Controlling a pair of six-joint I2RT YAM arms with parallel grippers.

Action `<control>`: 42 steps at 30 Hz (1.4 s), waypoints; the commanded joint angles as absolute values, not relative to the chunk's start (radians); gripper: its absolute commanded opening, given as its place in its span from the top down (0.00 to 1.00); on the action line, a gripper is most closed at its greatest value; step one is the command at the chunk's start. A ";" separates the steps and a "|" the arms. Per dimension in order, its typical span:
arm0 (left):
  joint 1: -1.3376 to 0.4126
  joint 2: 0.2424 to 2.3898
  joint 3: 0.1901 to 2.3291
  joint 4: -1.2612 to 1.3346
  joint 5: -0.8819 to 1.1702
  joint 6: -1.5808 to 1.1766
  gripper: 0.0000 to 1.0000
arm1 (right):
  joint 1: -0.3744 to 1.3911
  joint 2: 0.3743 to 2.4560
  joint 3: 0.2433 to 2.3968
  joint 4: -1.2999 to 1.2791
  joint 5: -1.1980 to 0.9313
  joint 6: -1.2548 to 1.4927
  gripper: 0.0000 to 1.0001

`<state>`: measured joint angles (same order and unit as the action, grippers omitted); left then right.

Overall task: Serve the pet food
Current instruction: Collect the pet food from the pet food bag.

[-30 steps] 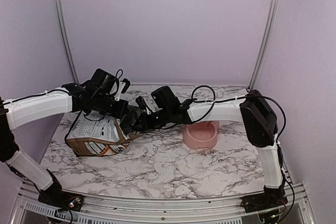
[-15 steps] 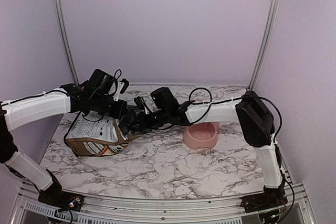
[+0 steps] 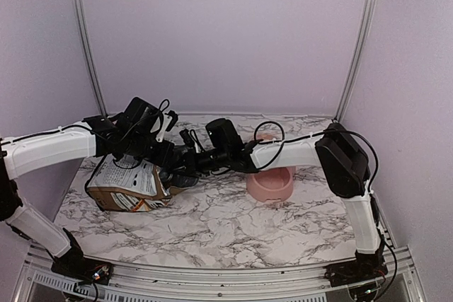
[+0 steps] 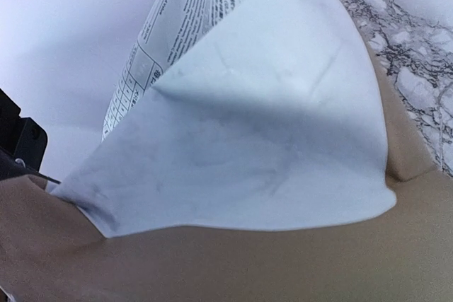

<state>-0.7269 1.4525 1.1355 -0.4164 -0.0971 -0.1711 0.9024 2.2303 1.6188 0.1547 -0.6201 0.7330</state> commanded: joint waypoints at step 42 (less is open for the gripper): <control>-0.720 1.407 1.138 -0.442 -0.198 -0.164 1.00 | 0.738 1.900 1.229 0.359 -0.721 0.787 1.00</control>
<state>-0.7322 1.4467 1.1378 -0.4290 -0.1474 -0.1608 0.7624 1.9408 1.2552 0.2581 -0.6731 0.7380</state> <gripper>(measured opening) 0.007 0.110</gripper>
